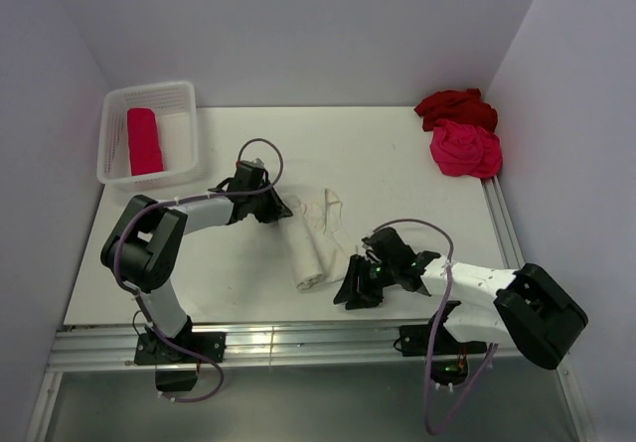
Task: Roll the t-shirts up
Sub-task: Roll the tshirt
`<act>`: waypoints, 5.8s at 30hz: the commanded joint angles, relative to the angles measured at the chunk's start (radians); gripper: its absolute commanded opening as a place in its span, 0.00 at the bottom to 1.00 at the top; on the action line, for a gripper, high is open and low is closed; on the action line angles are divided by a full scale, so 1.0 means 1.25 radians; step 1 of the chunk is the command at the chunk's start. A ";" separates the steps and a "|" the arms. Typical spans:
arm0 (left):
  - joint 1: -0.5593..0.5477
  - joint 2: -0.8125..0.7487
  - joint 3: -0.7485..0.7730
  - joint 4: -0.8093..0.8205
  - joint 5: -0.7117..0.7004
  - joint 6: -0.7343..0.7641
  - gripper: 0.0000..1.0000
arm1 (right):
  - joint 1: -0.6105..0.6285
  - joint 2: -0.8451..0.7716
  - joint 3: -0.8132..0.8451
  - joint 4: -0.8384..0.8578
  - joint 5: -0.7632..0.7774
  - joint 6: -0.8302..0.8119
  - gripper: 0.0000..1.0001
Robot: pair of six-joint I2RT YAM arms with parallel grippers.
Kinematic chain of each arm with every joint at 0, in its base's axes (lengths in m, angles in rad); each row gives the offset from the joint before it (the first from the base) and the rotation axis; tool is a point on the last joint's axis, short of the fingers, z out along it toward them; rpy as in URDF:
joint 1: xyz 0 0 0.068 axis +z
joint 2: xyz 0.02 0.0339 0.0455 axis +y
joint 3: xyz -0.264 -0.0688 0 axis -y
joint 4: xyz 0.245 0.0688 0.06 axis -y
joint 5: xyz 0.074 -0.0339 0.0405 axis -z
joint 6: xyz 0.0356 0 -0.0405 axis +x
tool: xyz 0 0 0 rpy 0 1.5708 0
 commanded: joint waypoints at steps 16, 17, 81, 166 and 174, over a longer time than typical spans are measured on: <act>0.019 -0.003 0.020 -0.180 -0.178 -0.088 0.00 | -0.043 0.252 0.632 -0.440 0.255 -0.358 0.55; 0.020 0.002 0.026 -0.185 -0.182 -0.087 0.01 | -0.040 0.264 0.659 -0.460 0.281 -0.369 0.55; 0.033 0.025 0.024 -0.178 -0.088 -0.106 0.00 | 0.466 0.750 0.991 -0.573 1.144 -0.426 0.85; 0.103 0.032 -0.093 0.368 0.152 -0.091 1.00 | -0.199 0.681 0.348 0.550 -0.247 0.006 0.00; 0.083 0.087 -0.063 0.403 0.158 -0.088 0.90 | -0.224 0.749 0.359 0.623 -0.304 0.068 0.00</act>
